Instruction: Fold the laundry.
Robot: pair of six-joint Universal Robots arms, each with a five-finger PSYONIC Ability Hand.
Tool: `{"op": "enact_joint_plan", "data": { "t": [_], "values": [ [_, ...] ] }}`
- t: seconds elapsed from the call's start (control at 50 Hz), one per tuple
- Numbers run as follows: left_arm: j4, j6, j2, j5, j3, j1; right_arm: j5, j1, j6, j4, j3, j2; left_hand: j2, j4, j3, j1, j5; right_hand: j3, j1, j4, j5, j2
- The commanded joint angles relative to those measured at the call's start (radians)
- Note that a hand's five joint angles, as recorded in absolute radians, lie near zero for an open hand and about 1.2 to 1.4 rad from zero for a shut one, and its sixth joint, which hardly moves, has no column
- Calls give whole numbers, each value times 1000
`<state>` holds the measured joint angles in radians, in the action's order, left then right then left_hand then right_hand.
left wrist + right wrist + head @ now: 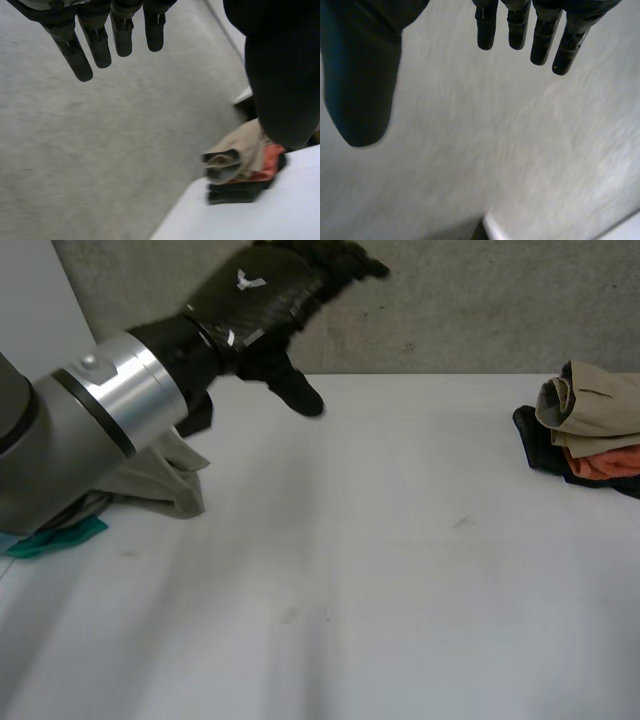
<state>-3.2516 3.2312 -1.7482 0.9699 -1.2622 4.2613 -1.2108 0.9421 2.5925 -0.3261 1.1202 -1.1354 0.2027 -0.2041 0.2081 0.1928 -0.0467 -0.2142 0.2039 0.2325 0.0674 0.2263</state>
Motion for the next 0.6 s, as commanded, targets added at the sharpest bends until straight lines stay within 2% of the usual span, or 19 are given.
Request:
{"op": "enact_joint_plan", "data": {
  "t": [0.02,0.04,0.08,0.1,0.16,0.18,0.24,0.26,0.34,0.44,0.48,0.52,0.54,0.56,0.6],
  "values": [
    [-108,30,3,243,6,175,69,372,249,-166,237,-257,-24,26,-30,-15,43,40,-29,-58,-67,-52],
    [-114,56,-19,259,7,237,92,410,270,-168,271,-279,-24,26,-30,-15,43,40,-29,-58,-67,-52],
    [-112,122,-74,251,12,305,140,486,296,-169,341,-309,-24,26,-30,-15,43,40,-29,-58,-67,-52],
    [-112,175,-112,247,18,339,187,560,310,-177,418,-320,-24,26,-30,-15,43,40,-29,-58,-67,-52],
    [-108,298,-200,237,27,402,234,667,295,-180,516,-319,-24,26,-30,-15,43,40,-29,-58,-67,-52],
    [-93,381,-256,225,35,438,252,728,267,-176,570,-314,-24,26,-30,-15,43,40,-29,-58,-67,-52],
    [-56,496,-350,185,44,500,247,796,218,-172,644,-296,-22,23,-27,-12,40,40,-29,-58,-67,-52],
    [-18,566,-405,147,47,537,241,829,184,-171,680,-265,-16,17,-21,-6,34,40,-29,-58,-67,-52],
    [71,717,-532,57,75,583,206,868,97,-171,756,-178,8,-6,2,18,11,40,-29,-58,-67,-52],
    [85,783,-619,35,107,589,134,870,-15,-166,785,-129,87,-85,81,97,-68,40,-29,-58,-67,-52],
    [85,780,-634,35,113,589,110,870,-43,-163,788,-126,201,-200,196,211,-182,40,-29,-58,-67,-52],
    [76,779,-652,35,122,581,106,870,-52,-163,790,-124,517,-516,512,527,-499,40,-29,-58,-67,-52],
    [64,779,-657,36,127,572,96,870,-54,-165,790,-124,966,-965,961,976,-948,40,-29,-58,-67,-52],
    [59,779,-657,36,126,568,96,865,-54,-166,788,-124,1139,-1138,1134,1149,-1121,40,-29,-58,-67,-52],
    [30,776,-642,53,110,536,96,860,-49,-166,787,-124,1194,-1192,1188,1203,-1175,40,-29,-58,-67,-52]
  ]
}}
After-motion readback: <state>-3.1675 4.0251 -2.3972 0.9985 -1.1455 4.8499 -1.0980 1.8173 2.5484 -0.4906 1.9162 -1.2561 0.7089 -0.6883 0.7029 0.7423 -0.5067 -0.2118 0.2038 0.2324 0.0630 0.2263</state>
